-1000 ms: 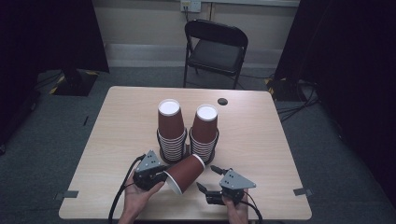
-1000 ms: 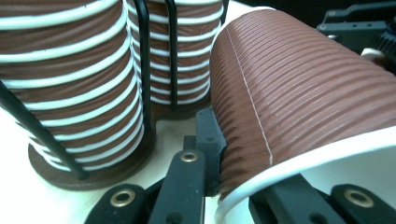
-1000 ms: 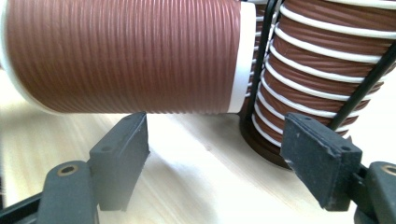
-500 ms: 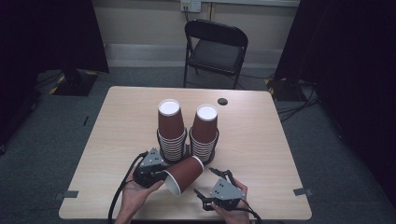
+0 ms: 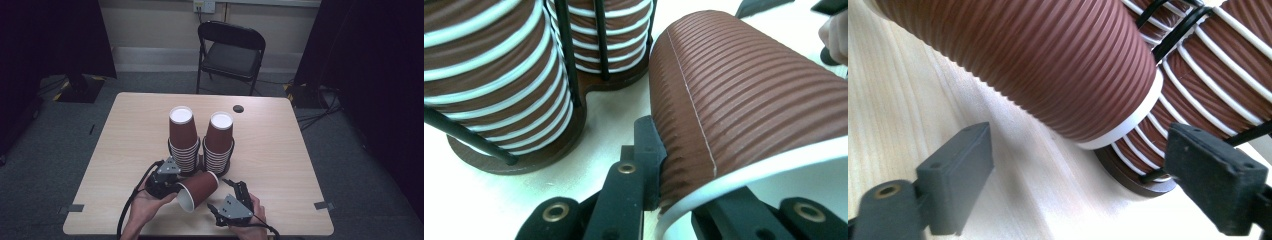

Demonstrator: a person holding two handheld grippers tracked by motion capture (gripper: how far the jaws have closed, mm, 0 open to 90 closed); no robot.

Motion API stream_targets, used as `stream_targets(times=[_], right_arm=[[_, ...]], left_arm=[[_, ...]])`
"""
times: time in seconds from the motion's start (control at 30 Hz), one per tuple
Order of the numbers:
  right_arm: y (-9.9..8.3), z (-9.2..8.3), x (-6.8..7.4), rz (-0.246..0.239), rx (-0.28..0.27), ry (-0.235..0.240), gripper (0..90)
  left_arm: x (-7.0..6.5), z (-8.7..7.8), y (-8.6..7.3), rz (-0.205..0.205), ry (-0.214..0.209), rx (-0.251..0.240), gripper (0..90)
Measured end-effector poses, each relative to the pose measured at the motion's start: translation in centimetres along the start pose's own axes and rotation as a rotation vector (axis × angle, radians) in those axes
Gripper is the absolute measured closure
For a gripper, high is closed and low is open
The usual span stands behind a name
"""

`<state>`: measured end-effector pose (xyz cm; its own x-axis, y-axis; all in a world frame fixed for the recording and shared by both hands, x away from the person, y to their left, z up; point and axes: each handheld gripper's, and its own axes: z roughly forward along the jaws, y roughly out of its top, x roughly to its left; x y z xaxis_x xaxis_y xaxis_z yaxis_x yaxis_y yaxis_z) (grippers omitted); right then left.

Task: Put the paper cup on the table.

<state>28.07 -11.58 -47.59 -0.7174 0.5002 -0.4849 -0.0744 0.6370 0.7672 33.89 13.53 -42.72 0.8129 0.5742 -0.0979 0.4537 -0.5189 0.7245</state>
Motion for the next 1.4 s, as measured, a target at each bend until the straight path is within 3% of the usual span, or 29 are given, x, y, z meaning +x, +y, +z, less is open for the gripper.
stream_targets(times=[0.07, 0.17, 0.23, 0.37, 0.43, 0.53, 0.57, 0.8, 0.83, 1.27, 1.4], right_arm=[[0.2, 0.1, 0.2, -0.055, 0.012, -0.035, 10.9], [0.7, 0.3, 0.5, -0.096, 0.017, -0.046, 10.8], [0.9, 0.5, 0.7, -0.115, 0.021, -0.057, 10.8], [1.4, 0.9, 1.1, -0.157, 0.066, -0.088, 10.9], [1.5, 1.1, 1.1, -0.151, 0.072, -0.084, 10.6], [1.6, 1.7, 1.4, -0.154, 0.089, -0.084, 11.1], [1.7, 1.8, 1.5, -0.180, 0.096, -0.079, 10.8], [2.2, 2.3, 2.0, -0.212, 0.075, -0.089, 9.7], [2.3, 2.4, 2.2, -0.218, 0.083, -0.104, 9.9], [3.7, 3.1, 3.2, -0.208, 0.030, -0.080, 9.7], [4.0, 3.1, 3.5, -0.213, 0.016, -0.106, 9.5]], left_arm=[[0.0, 0.1, 0.1, 0.014, -0.014, 0.016, 85.9], [-0.1, 0.2, 0.3, 0.019, -0.026, 0.029, 86.0], [-0.2, 0.3, 0.5, 0.001, -0.034, 0.031, 86.0], [0.1, 0.6, 0.8, -0.002, -0.046, 0.064, 85.9], [0.1, 0.7, 0.8, -0.013, -0.058, 0.058, 85.9], [0.2, 0.8, 1.1, 0.000, -0.074, 0.087, 85.9], [0.1, 1.0, 1.3, 0.008, -0.077, 0.097, 85.9], [-0.2, 1.3, 2.2, 0.015, -0.097, 0.116, 86.2], [-0.2, 1.3, 2.3, 0.010, -0.102, 0.108, 86.3], [0.1, 2.0, 2.4, -0.038, -0.118, 0.090, 85.5], [0.2, 2.1, 2.4, -0.050, -0.129, 0.078, 84.5]])
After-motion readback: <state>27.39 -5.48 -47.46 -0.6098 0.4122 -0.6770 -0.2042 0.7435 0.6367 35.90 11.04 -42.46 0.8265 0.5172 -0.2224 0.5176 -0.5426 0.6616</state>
